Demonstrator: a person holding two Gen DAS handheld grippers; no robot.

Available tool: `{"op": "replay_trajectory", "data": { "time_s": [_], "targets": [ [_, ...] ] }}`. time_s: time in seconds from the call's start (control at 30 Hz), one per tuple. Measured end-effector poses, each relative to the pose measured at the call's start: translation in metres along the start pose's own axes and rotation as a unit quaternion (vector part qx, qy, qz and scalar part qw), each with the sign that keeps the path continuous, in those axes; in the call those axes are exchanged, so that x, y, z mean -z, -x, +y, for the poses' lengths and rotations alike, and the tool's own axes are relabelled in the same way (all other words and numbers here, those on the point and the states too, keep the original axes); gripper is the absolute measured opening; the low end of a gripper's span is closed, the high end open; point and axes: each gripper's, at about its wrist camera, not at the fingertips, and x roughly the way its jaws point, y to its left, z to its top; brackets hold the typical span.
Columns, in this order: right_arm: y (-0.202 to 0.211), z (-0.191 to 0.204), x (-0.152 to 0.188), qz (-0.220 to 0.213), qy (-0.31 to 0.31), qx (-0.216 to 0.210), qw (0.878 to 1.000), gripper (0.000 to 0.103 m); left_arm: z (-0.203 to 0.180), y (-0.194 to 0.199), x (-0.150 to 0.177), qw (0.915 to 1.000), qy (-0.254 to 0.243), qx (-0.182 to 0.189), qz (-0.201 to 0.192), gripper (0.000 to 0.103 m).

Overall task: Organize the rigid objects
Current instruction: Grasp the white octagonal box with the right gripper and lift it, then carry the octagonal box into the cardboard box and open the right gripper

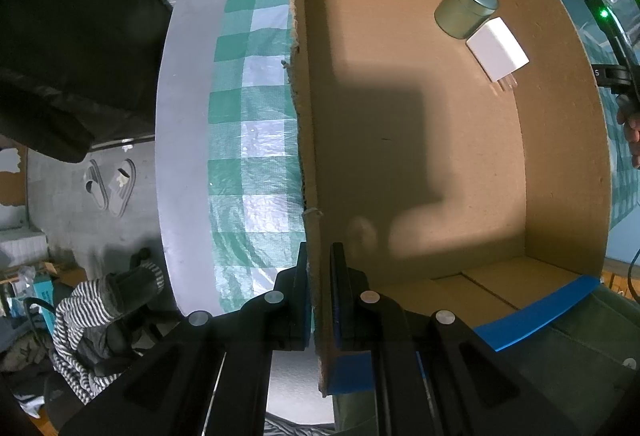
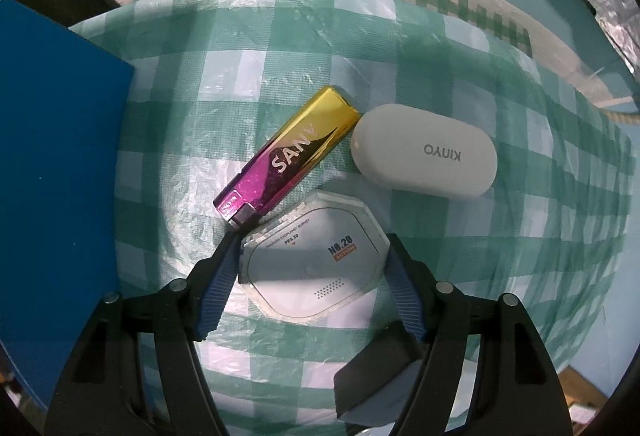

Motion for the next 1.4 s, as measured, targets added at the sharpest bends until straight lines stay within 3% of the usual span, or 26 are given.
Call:
{"op": "replay_trajectory", "data": {
  "time_s": [0.53, 1.4],
  "targets": [
    [0.014, 0.009, 0.022, -0.015, 0.03, -0.007, 0.999, 0.068, 0.0, -0.002, -0.001, 1.0, -0.005, -0.002, 0.001, 0.008],
    [0.122, 0.055, 0.015, -0.07, 0.088, -0.052, 0.992, 0.068, 0.001, -0.001, -0.002, 1.0, -0.007, 0.001, -0.001, 0.008]
  ]
}}
